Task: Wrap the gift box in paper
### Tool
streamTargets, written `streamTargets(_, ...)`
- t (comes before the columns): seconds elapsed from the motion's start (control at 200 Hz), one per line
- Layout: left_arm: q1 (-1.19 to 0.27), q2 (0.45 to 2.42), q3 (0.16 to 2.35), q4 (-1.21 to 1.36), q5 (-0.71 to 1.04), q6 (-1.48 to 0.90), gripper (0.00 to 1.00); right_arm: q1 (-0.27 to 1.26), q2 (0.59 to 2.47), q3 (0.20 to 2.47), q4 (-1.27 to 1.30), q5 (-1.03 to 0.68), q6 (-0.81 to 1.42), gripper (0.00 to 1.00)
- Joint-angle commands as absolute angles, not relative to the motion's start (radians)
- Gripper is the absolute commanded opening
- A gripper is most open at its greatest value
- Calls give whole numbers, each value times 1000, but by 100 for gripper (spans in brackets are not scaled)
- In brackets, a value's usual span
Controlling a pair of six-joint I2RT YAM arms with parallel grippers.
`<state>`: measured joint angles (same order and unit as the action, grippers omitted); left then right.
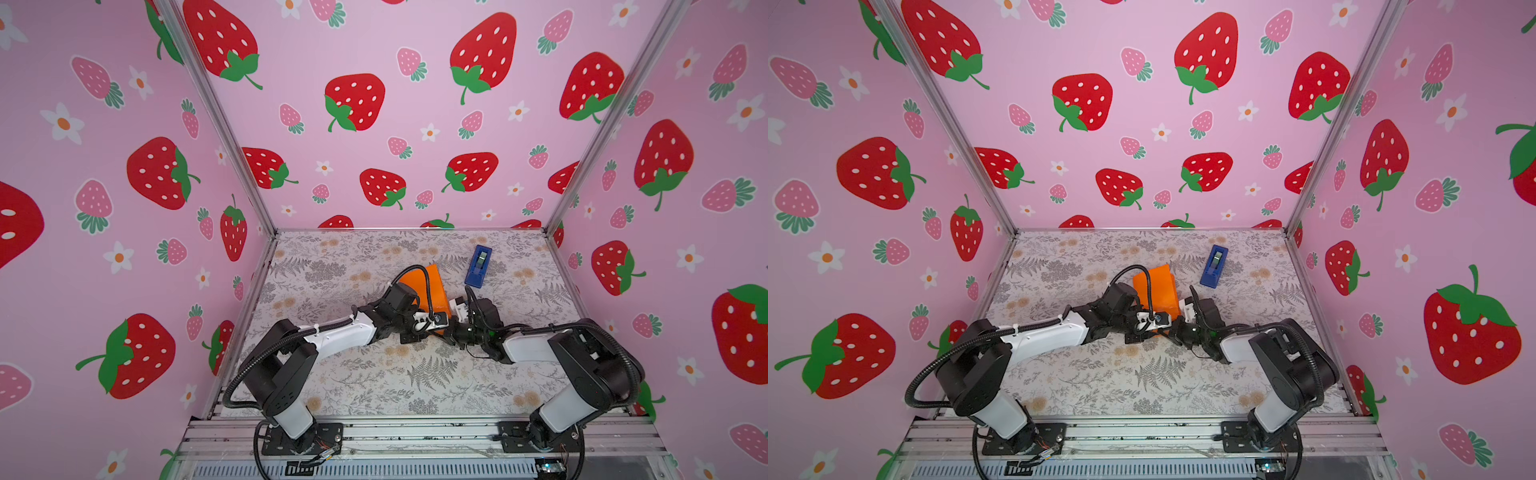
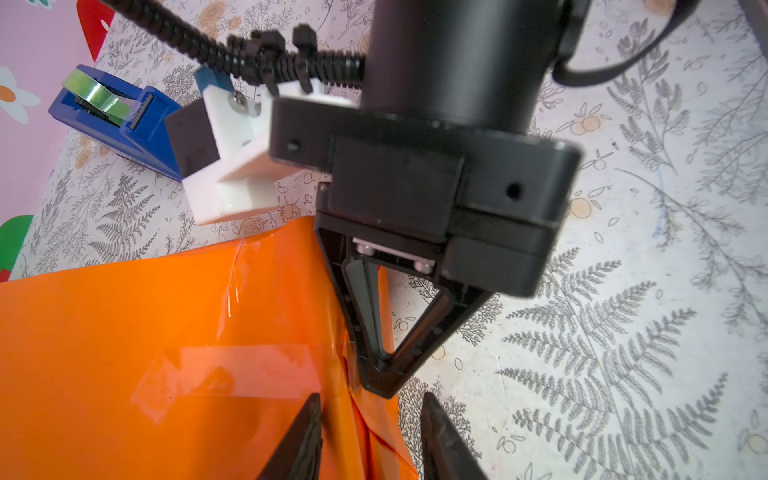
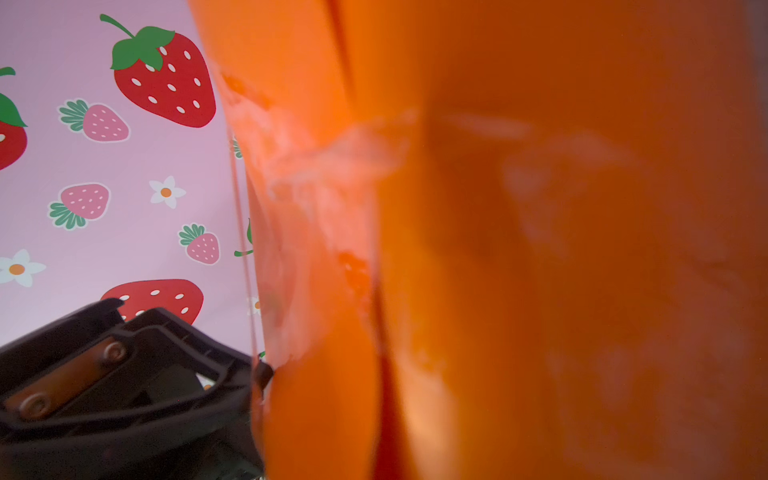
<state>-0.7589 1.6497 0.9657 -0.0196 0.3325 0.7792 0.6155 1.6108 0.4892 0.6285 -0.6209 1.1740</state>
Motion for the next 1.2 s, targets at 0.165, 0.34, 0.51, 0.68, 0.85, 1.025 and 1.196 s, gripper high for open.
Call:
streamTargets(0.165, -754, 1630, 989, 23, 375, 770, 45, 620, 1630, 519, 638, -616, 1179, 0)
streamTargets(0.34, -750, 1679, 1029, -11, 427, 760, 47, 620, 1630, 516, 638, -614, 1178, 0)
streamTargets(0.51, -741, 1737, 1048, -27, 425, 753, 47, 620, 1629, 515, 637, -616, 1178, 0)
streamTargets(0.68, -706, 1752, 1034, 0, 424, 715, 47, 620, 1628, 514, 637, -618, 1178, 0)
streamTargets(0.85, -681, 1768, 1029, 8, 412, 704, 50, 620, 1629, 512, 637, -617, 1178, 0)
streamTargets(1.025, -676, 1809, 1076, -8, 413, 701, 57, 620, 1629, 512, 638, -617, 1178, 0)
streamTargets(1.196, -676, 1833, 1108, -3, 419, 684, 67, 620, 1631, 509, 638, -620, 1178, 0)
